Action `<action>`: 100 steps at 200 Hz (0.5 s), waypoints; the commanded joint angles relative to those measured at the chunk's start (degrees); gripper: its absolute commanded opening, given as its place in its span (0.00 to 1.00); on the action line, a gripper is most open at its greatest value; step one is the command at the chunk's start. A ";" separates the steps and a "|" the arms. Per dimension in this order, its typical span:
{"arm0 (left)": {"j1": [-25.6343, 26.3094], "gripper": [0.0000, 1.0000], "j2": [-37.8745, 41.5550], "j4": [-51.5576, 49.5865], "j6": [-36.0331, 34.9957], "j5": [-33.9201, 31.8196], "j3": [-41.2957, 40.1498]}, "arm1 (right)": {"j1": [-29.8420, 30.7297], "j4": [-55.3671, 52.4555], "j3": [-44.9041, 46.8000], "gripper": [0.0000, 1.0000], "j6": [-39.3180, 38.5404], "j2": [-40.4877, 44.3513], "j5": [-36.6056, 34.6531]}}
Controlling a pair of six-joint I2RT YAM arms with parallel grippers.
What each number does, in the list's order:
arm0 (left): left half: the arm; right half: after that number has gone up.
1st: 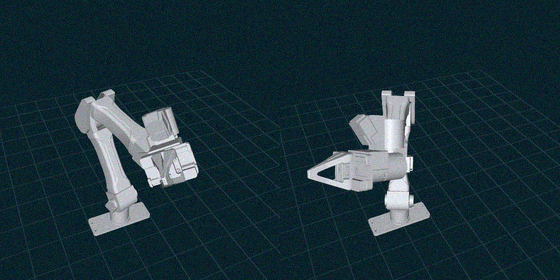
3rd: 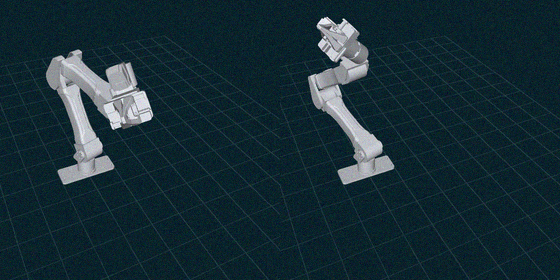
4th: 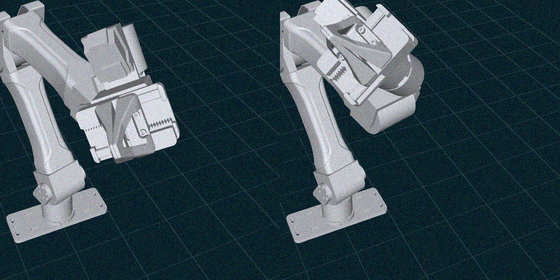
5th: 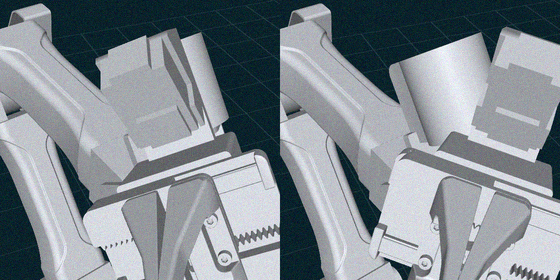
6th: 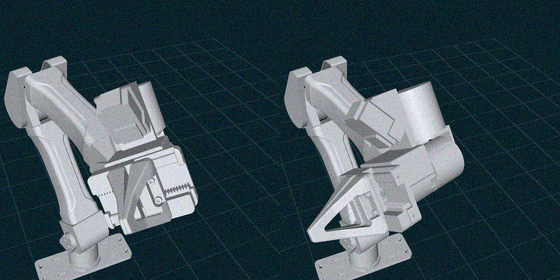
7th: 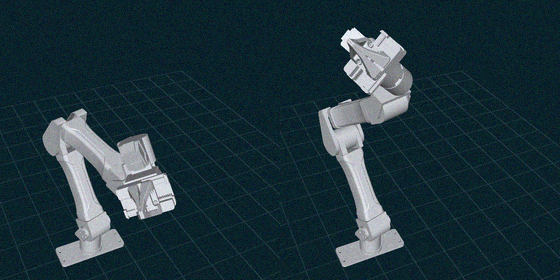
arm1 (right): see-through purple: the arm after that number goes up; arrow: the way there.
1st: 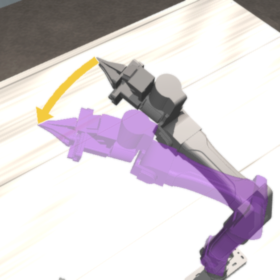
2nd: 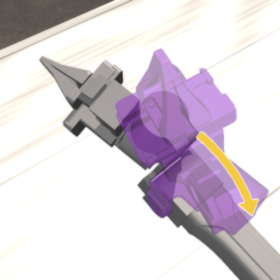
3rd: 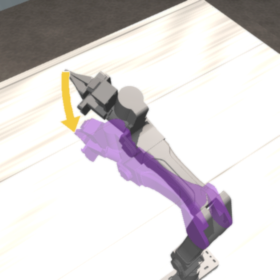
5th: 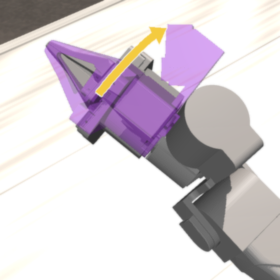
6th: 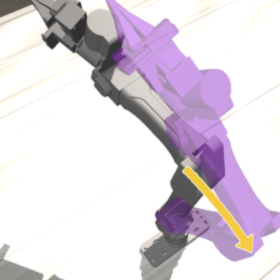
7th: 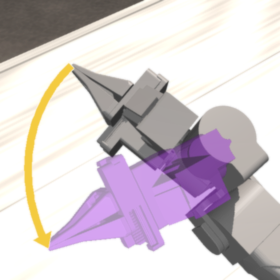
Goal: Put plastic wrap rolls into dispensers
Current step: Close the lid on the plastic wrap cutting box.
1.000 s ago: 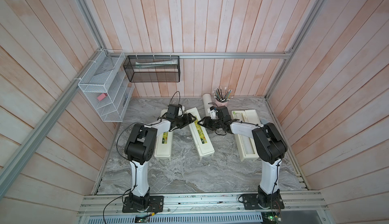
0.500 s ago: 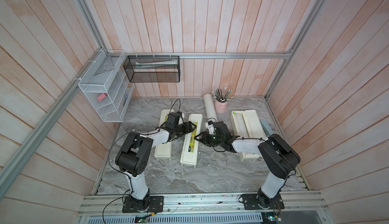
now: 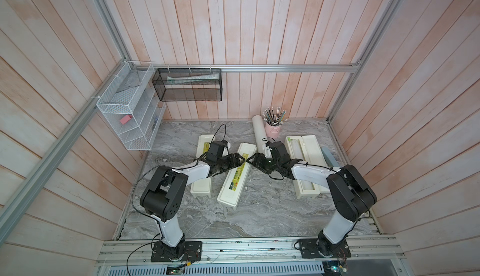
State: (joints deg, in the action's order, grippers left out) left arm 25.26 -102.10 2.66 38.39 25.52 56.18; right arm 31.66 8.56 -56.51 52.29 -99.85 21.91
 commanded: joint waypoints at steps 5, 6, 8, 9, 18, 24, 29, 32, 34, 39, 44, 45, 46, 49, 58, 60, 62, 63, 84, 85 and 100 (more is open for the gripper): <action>1.45 0.81 -3.66 -10.65 -1.17 -0.29 -3.72 | -1.58 -4.30 -4.90 0.74 -2.45 -3.40 -0.41; 1.41 0.81 -3.69 -10.65 -1.15 -0.29 -3.72 | -1.63 -4.36 -5.04 0.74 -2.50 -3.54 -0.39; 1.45 0.81 -3.75 -10.70 -1.18 -0.29 -3.65 | -1.72 -4.45 -5.26 0.74 -2.51 -3.82 -0.32; 1.50 0.81 -3.73 -10.68 -1.19 -0.29 -3.68 | -1.79 -4.44 -5.40 0.73 -2.49 -3.93 -0.26; 1.62 0.82 -4.05 -10.66 -1.29 -0.38 -3.54 | -2.21 -4.15 -6.12 0.73 -2.41 -4.91 0.12; 1.63 0.83 -4.18 -10.45 -1.30 -0.38 -3.49 | -2.45 -3.56 -6.53 0.73 -2.32 -5.67 0.74; 1.72 0.84 -4.26 -10.39 -1.37 -0.38 -3.31 | -2.69 -3.22 -6.95 0.72 -2.26 -6.37 1.25; 1.73 0.84 -4.37 -10.27 -1.39 -0.38 -3.26 | -2.80 -3.03 -7.14 0.72 -2.27 -6.80 1.64; 1.75 0.84 -4.41 -10.14 -1.43 -0.36 -3.20 | -2.87 -2.94 -7.37 0.72 -2.15 -7.05 1.82; 1.91 0.85 -4.48 -10.05 -1.60 -0.38 -3.03 | -3.07 -2.66 -7.70 0.71 -2.04 -7.80 2.35; 2.05 0.86 -4.64 -10.04 -1.77 -0.67 -2.78 | -3.27 -2.32 -8.05 0.70 -1.90 -8.48 2.93; 2.11 0.86 -4.66 -10.04 -1.80 -0.70 -2.72 | -3.27 -2.23 -8.11 0.70 -1.92 -8.59 3.03; 2.14 0.86 -4.67 -10.04 -1.82 -0.76 -2.69 | -3.31 -2.18 -8.19 0.70 -1.92 -8.68 3.13; 2.23 0.86 -4.82 -10.08 -1.90 -0.88 -2.50 | -3.40 -1.88 -8.38 0.70 -1.94 -9.03 3.47; 2.55 0.87 -5.31 -10.37 -2.44 -0.91 -1.78 | -3.69 -1.36 -8.88 0.68 -2.15 -9.93 3.75; 2.64 0.87 -5.43 -10.39 -2.55 -0.91 -1.69 | -3.75 -1.37 -9.01 0.68 -2.23 -10.12 3.75; 2.74 0.87 -5.51 -10.39 -2.71 -0.95 -1.56 | -3.79 -1.36 -9.15 0.68 -2.27 -10.28 3.86; 2.81 0.87 -5.62 -10.48 -2.80 -0.97 -1.45 | -3.84 -1.31 -9.24 0.68 -2.32 -10.41 3.90; 3.94 0.87 -7.17 -11.88 -4.04 -2.16 0.28 | -4.31 -1.33 -10.66 0.67 -3.10 -12.20 4.74; 3.97 0.87 -7.24 -11.88 -4.08 -2.20 0.35 | -4.32 -1.34 -10.69 0.67 -3.13 -12.25 4.77; 4.81 0.87 -8.51 -12.24 -4.55 -2.86 0.96 | -4.80 -0.88 -11.08 0.64 -2.88 -13.17 5.76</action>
State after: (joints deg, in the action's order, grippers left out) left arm 26.83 -104.57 2.55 37.52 25.50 58.70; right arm 27.18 8.14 -66.02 50.70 -109.95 25.80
